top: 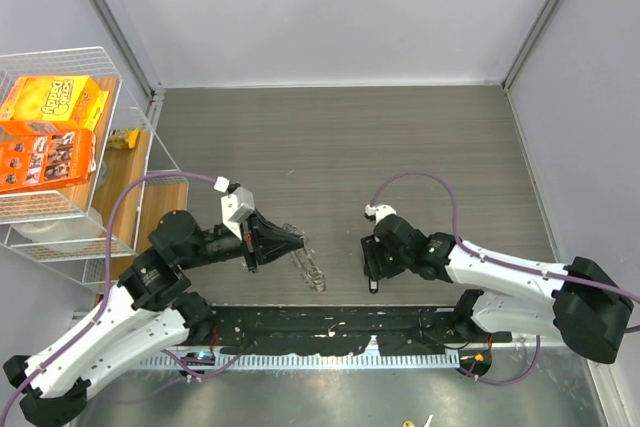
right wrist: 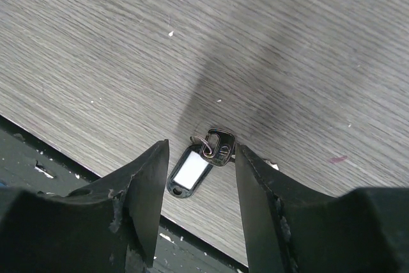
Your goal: Put the keys on the keyring
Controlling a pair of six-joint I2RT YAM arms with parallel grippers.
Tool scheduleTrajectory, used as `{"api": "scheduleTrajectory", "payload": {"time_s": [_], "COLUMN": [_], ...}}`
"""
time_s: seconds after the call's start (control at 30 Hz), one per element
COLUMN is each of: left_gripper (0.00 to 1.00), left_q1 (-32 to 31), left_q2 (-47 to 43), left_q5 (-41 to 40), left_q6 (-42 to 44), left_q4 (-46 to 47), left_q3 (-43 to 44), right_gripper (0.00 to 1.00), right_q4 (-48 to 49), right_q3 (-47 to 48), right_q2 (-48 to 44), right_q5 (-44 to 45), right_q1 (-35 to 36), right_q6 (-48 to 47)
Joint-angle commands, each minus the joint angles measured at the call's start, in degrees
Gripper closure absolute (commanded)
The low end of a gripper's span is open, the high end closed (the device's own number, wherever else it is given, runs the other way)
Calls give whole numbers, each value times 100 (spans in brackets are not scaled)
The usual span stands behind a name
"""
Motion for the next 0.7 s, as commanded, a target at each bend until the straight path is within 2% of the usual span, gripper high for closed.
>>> {"api": "scheduleTrajectory", "payload": {"time_s": [0.0, 0.43, 0.67], "left_gripper": [100, 100, 100], "left_q1": [-2, -2, -11], "left_q2": [4, 66, 48], "left_q5": [113, 139, 131], "left_q6": [0, 9, 9], "left_q4": [260, 296, 269], "left_q3": [83, 57, 57], "right_gripper": [48, 50, 61], "right_q4": [359, 500, 465], "right_q3": [-54, -72, -19], "right_q2": [113, 298, 359], "right_q5": [-132, -88, 35], "right_q1": [-6, 152, 284], "right_q6": [-4, -22, -30]}}
